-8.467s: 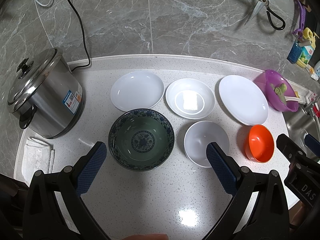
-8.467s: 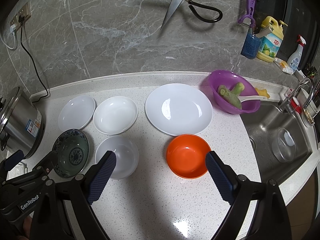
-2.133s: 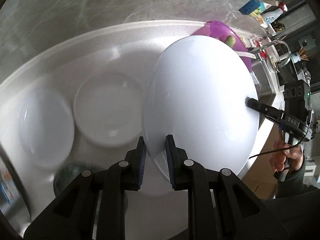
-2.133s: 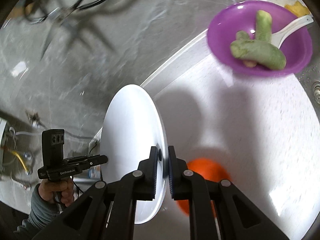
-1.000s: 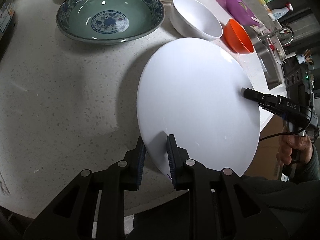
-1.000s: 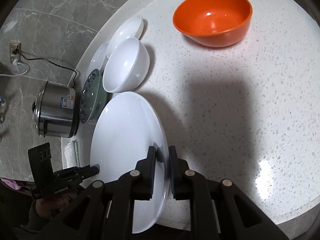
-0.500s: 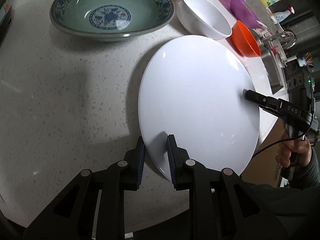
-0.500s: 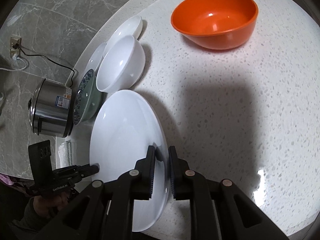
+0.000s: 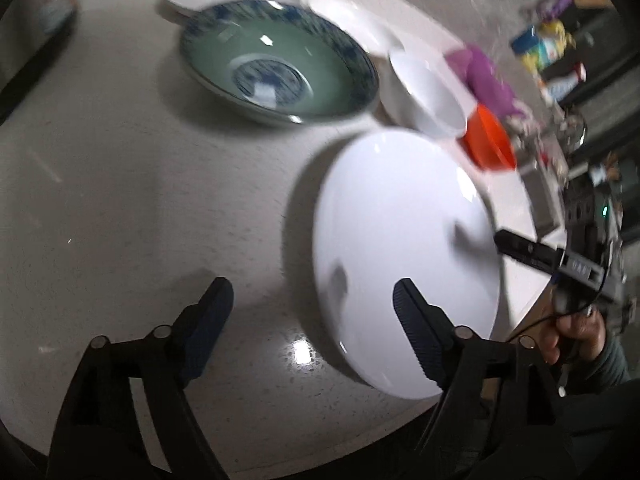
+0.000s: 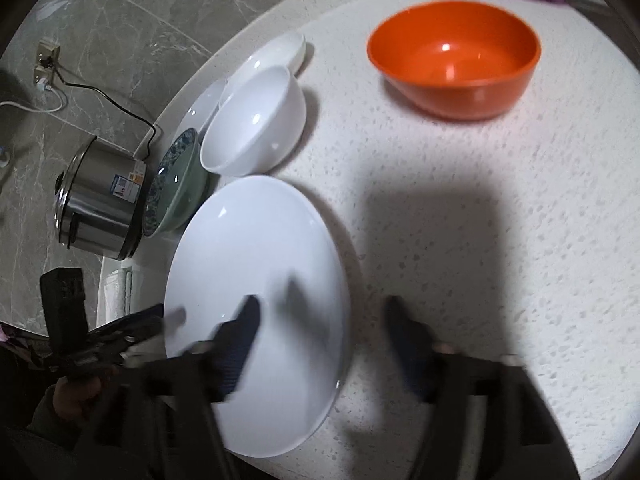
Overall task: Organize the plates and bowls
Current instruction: 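Lower the large white plate onto the counter and open the right gripper, then move the right gripper to the smaller white plate beside the steel pot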
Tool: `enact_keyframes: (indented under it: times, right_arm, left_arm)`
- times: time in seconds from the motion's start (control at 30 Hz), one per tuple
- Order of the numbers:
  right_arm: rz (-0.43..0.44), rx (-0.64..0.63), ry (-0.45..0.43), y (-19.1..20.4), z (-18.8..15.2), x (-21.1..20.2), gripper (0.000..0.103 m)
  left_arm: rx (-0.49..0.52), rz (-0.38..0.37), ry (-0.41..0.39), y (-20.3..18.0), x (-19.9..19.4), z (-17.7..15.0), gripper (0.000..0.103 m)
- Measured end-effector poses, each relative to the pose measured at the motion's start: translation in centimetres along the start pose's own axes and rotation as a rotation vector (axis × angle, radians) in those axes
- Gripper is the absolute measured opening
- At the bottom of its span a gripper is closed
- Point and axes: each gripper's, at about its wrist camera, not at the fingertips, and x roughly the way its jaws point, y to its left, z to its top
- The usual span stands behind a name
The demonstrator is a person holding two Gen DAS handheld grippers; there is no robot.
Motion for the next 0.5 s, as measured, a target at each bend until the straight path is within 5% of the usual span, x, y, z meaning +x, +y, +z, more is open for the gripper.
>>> enact_keyframes:
  times: [0.07,0.17,0.27,0.5]
  right_arm:
    - [0.002,-0.001,-0.002,-0.2,0.0,-0.7,0.073]
    - [-0.002,0.001,-0.011,-0.5,0.3,-2.4,0.073]
    - [0.032,-0.006,-0.029,-0.5,1.8,-4.7,0.075]
    - [0.218,-0.162,-0.063,2.8,11.9,-7.6,0.083]
  left_arm:
    - [-0.035,0.015,-0.018,0.7,-0.6,0.0,0.103]
    - [-0.089,0.028,-0.070,1.6,-2.1,-0.1,0.103]
    - [-0.149,0.051,-0.039,2.3,-2.9,0.7,0.103]
    - [-0.243,0.215,-0.159,3.0,-6.4,5.4,0.102]
